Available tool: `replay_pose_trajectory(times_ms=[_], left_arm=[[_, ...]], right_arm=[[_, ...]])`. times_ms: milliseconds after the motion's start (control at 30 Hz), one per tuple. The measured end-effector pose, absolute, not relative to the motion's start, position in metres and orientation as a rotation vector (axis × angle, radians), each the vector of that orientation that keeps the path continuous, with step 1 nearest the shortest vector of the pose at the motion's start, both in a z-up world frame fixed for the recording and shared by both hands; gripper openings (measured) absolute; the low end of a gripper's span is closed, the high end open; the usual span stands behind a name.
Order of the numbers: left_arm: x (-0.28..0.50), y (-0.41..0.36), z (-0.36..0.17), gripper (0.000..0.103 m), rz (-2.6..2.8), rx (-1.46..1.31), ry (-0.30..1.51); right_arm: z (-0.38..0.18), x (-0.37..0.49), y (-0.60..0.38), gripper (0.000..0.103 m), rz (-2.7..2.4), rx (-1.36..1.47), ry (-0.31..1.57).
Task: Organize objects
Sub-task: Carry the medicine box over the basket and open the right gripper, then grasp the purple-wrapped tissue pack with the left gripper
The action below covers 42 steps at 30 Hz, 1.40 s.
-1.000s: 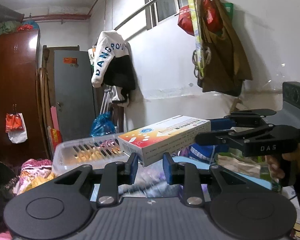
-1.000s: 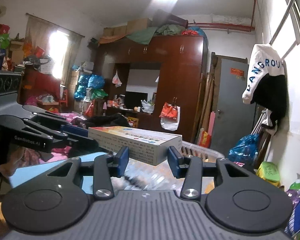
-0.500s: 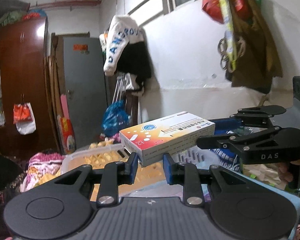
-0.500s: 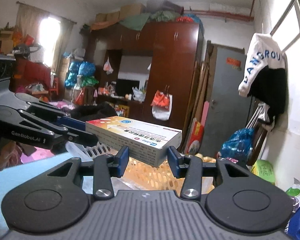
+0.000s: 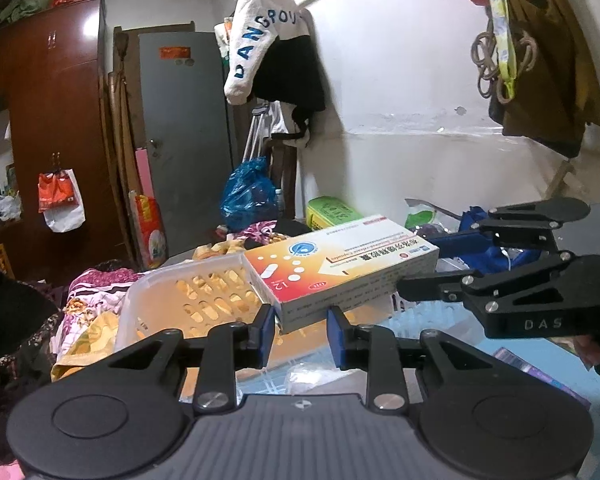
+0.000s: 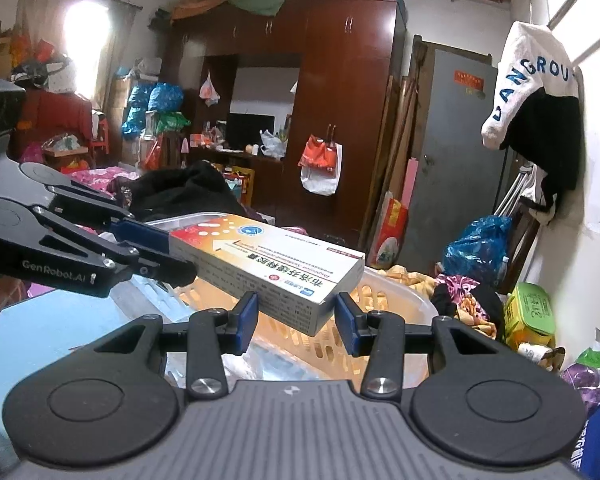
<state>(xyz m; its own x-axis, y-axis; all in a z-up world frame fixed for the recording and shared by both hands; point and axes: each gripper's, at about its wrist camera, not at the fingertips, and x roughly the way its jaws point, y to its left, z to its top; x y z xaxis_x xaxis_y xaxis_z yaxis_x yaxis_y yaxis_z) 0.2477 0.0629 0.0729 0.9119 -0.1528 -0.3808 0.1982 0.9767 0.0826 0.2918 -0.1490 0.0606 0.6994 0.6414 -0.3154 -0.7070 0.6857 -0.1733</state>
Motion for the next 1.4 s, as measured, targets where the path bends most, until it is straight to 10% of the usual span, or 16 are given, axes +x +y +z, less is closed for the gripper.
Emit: replay_pose_trajectory(times_ms=[67, 167, 267, 700, 1400], left_arm=[[0.250, 0.060, 0.072, 0.040, -0.159, 0.136, 0.377], [0.249, 0.053, 0.068, 0.077, -0.101, 0.187, 0.355], [0.232, 0.053, 0.066, 0.080, -0.089, 0.178, 0.317], [0.083, 0.021, 0.006, 0.082, -0.233, 0.044, 0.234], [0.125, -0.033, -0.025, 0.082, -0.331, 0.072, 0.378]], right_arm=[[0.060, 0.295, -0.148, 0.056, 0.778, -0.295, 0.261], [0.061, 0.288, -0.154, 0.084, 0.738, -0.289, 0.237], [0.063, 0.271, -0.176, 0.103, 0.697, -0.237, 0.205], [-0.001, 0.233, -0.297, 0.103, 0.687, 0.065, 0.400], [-0.016, 0.222, -0.288, 0.090, 0.872, -0.094, 0.329]])
